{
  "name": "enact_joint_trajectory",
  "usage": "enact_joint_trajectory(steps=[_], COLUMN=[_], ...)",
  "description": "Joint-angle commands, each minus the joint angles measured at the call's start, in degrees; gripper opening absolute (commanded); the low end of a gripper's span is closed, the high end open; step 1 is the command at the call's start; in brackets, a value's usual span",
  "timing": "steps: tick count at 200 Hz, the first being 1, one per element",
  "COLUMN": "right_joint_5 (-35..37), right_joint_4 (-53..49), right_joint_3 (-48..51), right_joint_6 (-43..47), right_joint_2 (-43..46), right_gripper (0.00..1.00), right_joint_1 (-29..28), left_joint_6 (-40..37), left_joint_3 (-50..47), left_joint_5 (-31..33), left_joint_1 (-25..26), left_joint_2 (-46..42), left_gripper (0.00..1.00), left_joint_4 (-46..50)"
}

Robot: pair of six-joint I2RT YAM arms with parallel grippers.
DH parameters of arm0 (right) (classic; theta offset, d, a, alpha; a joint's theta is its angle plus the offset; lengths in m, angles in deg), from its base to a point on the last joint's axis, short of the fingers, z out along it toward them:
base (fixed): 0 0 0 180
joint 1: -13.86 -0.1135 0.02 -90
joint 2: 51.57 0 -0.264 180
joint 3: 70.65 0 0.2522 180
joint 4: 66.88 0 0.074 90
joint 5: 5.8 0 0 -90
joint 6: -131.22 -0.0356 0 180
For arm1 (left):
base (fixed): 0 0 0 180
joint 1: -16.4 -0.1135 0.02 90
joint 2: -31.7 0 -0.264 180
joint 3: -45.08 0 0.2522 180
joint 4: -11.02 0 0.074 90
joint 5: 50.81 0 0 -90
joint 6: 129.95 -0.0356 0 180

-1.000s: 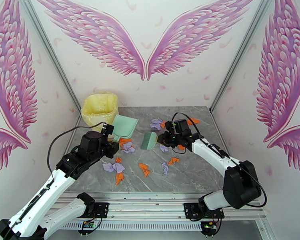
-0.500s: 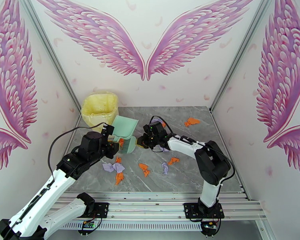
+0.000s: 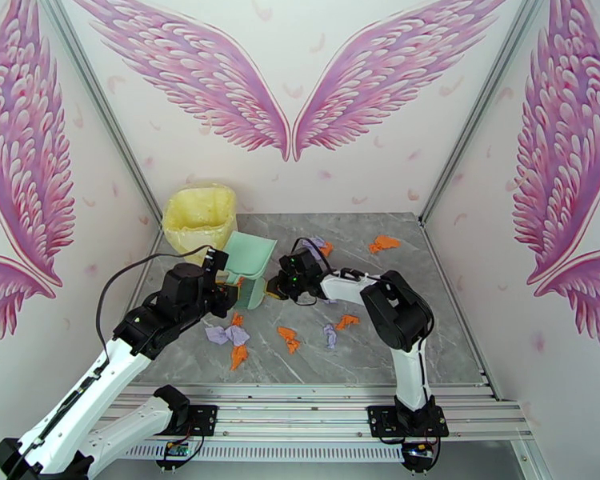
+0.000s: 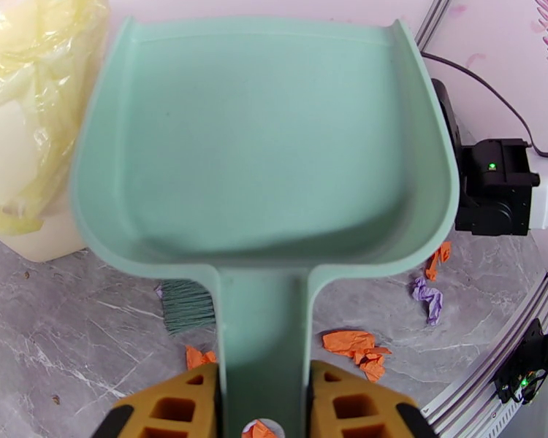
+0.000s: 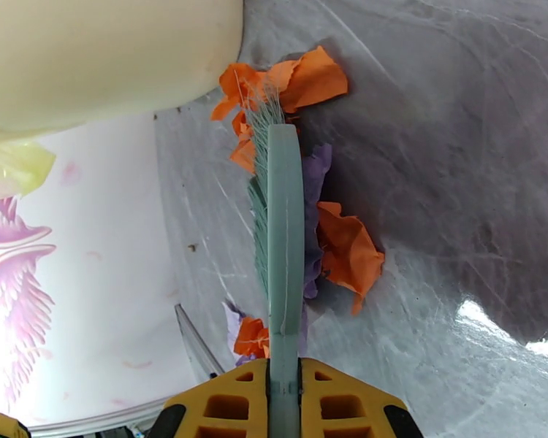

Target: Sweep away the paper scraps from the table

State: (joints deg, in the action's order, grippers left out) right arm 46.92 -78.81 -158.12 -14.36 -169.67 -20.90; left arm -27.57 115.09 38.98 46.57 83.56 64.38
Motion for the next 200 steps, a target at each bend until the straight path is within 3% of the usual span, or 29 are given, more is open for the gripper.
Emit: enact_joint_trajectory(steps=[1, 31, 72, 123, 165, 200], right_joint_5=[0.76, 1.57, 5.41, 13.48, 2.95, -4.71], right_joint_4=[-2.55, -6.53, -19.20, -38.88, -41.81, -32.76], right_joint_3=[4.16, 9.57, 14.74, 11.52, 9.37, 11.86], right_joint_6=[2.39, 6.53, 16.24, 29.50, 29.59, 20.56], right_joint_2=[1.25, 6.80, 18.29, 32.56, 41.77, 43.99], right_gripper=[0.00, 0.00, 0.00, 0.00, 0.00, 0.00], right_joint_1=[1.59, 5.08, 11.25, 15.03, 14.29, 7.90], left_joint_6=[-0.34, -0.42, -0.36, -0.22, -0.07, 0.10], left_joint_3=[-0.80, -0.62, -0.80, -0.61, -0.84, -0.97], left_joint_5=[0.21, 0.32, 0.07, -0.03, -0.44, -0.93], left_joint_1=[0.26, 0.28, 0.33, 0.37, 0.34, 0.35], left_joint_2=[-0.28, -0.18, -0.13, -0.09, -0.85, -1.23], left_gripper=[0.00, 0.00, 0.00, 0.00, 0.00, 0.00], left_joint_4=[-0.39, -0.38, -0.43, -0.39, -0.56, -0.85])
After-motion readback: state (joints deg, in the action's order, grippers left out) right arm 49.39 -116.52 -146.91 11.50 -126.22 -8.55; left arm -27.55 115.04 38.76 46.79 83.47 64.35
